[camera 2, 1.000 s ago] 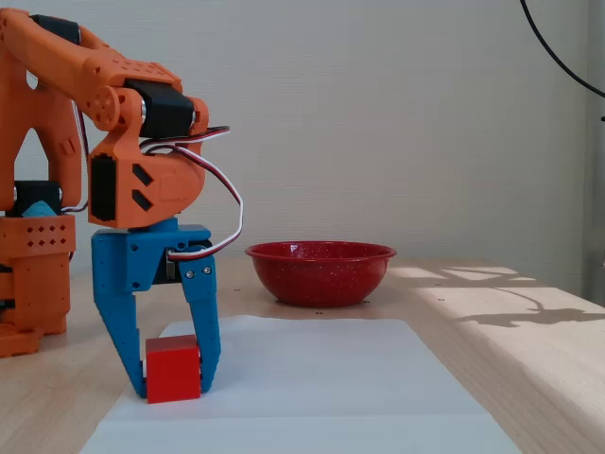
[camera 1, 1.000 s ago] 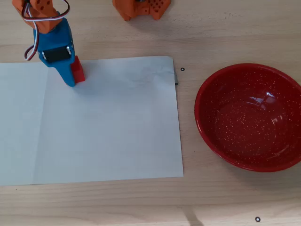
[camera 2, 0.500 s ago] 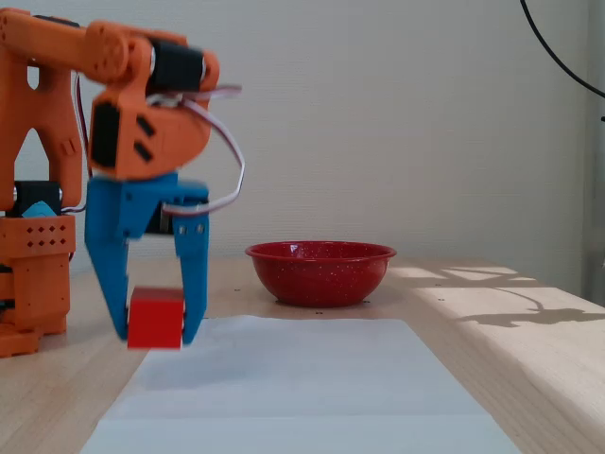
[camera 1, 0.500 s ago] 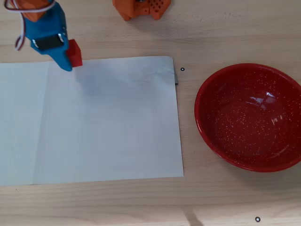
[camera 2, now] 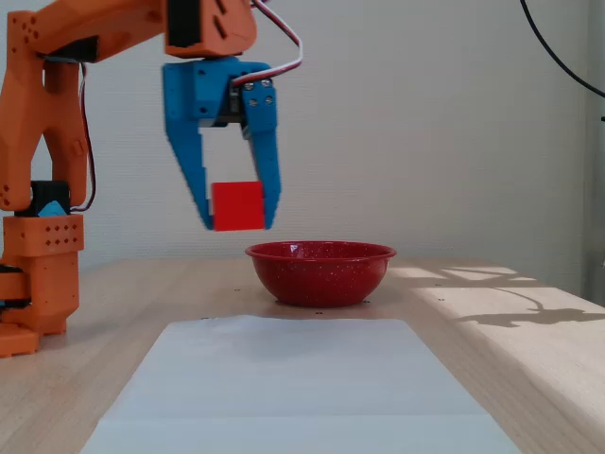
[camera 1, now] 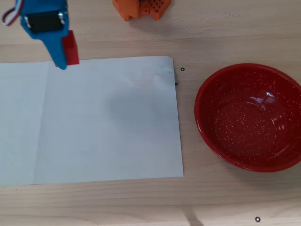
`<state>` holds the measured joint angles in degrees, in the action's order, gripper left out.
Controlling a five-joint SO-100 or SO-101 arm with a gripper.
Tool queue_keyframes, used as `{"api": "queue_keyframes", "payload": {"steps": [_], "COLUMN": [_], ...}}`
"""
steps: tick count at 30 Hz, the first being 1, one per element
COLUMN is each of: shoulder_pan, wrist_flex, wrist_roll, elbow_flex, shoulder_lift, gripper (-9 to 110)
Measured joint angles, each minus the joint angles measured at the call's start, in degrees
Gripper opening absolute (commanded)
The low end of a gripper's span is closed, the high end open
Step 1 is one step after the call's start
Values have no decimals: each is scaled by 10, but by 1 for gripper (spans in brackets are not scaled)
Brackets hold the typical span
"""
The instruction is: Grasp the red cube and put it in the red bowl
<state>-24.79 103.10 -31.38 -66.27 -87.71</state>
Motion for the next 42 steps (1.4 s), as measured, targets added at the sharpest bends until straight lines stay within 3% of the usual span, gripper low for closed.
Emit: {"api": "queue_keyframes", "payload": {"steps": [23, 30, 42], "shoulder_pan": [473, 567, 597], "wrist_flex": [1, -17, -359], "wrist_roll": [322, 408, 438], "elbow_flex": [156, 138, -100], "shoulder_lift": [-26, 14, 46], "gripper": [0, 0, 0]}}
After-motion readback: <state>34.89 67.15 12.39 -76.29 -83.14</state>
